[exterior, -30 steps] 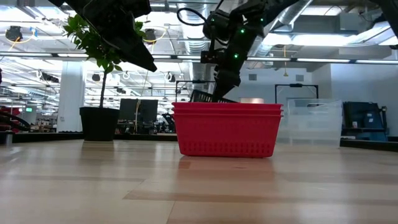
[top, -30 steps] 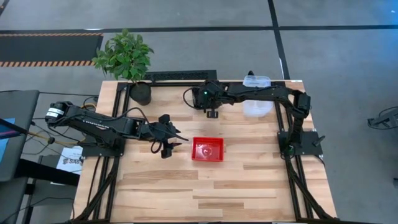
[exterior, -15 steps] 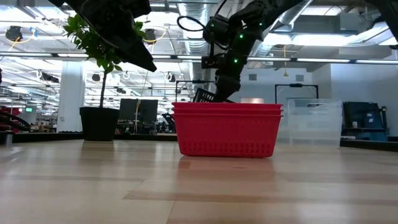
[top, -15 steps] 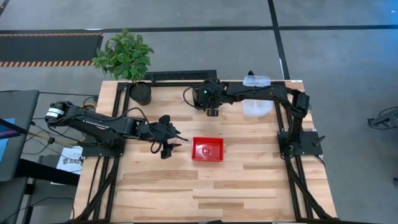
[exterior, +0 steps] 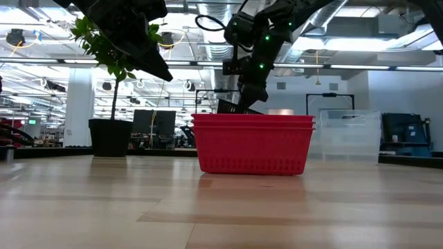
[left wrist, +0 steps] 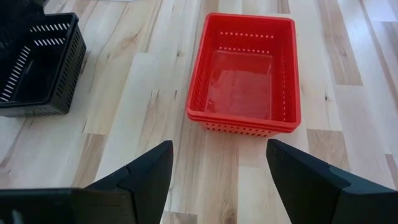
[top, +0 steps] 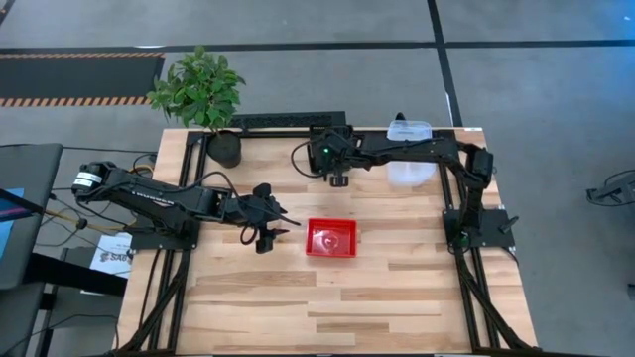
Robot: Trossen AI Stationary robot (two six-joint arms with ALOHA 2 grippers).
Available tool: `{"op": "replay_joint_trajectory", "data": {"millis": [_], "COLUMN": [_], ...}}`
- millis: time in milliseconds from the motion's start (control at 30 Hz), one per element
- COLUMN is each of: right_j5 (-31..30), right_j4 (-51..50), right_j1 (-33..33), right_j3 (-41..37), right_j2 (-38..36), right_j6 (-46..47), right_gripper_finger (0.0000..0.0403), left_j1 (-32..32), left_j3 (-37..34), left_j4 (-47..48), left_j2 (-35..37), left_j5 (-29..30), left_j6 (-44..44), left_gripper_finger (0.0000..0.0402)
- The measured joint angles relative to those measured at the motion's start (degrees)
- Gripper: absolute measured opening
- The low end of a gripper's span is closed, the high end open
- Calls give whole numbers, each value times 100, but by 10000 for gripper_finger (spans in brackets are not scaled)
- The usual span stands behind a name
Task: Stack baskets by color
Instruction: Stack the bottom black bin on top of the top black bin
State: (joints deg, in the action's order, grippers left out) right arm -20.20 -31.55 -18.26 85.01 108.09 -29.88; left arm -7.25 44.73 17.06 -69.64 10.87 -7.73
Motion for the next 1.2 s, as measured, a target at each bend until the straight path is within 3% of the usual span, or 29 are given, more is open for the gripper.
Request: {"op": "replay_joint_trajectory", "data": {"millis": [667, 833, 1200], "right_j5": [203, 272, 21], "right_j4": [-294, -436, -590], "right_j1": [14, -37, -16], "right_j3": [-2, -20, 9], "right_j2": [0, 280, 434], "right_j6": [440, 371, 242], "right_gripper_finger": [13, 14, 123], "left_j1": [0, 0, -39], "left_j3": [0, 0, -2], "left_j4": [-109, -156, -105], "left_j2": [0, 0, 0], "left_j5": [27, 26, -4], "left_j6": [-100, -102, -18], "left_gripper_finger": [247, 247, 247]}}
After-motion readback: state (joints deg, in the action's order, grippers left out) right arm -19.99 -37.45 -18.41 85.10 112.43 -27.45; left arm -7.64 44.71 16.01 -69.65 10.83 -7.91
